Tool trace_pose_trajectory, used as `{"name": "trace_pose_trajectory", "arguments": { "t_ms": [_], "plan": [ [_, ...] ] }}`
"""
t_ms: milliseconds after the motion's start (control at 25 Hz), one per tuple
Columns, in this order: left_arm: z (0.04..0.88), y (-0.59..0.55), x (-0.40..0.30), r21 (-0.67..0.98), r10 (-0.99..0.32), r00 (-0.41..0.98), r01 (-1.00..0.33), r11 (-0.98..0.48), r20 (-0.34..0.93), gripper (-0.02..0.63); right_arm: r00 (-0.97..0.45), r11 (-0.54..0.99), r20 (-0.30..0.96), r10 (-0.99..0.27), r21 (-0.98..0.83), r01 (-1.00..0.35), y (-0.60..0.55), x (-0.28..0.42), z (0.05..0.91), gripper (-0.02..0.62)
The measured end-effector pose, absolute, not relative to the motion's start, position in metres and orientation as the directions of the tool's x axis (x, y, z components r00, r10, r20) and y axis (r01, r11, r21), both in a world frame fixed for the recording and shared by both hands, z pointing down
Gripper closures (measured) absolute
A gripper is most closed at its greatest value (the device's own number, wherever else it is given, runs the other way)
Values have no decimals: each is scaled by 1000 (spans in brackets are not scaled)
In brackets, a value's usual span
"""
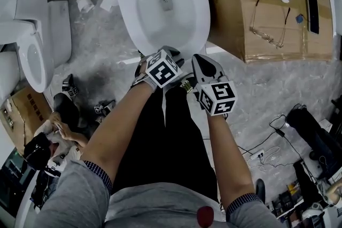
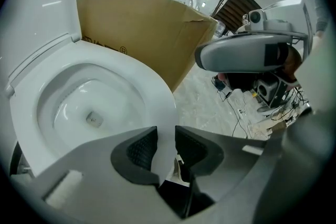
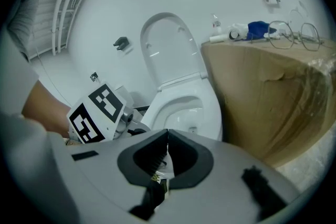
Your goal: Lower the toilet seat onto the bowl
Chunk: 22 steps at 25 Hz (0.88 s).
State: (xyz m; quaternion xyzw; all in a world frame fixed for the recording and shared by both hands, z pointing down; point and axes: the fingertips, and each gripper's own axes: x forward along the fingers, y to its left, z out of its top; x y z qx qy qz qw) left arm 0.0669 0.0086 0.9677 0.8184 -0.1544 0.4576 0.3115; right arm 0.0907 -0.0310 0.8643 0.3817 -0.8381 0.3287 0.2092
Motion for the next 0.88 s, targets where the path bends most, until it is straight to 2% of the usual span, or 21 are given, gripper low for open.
{"name": "trace_pose_trajectory", "arguments": {
  "t_ms": [880],
  "plan": [
    [1013,13,68,351,65,485,-527,-774,872,488,-617,472,600,-510,-405,-783,-35,87,875,580]
  ]
}}
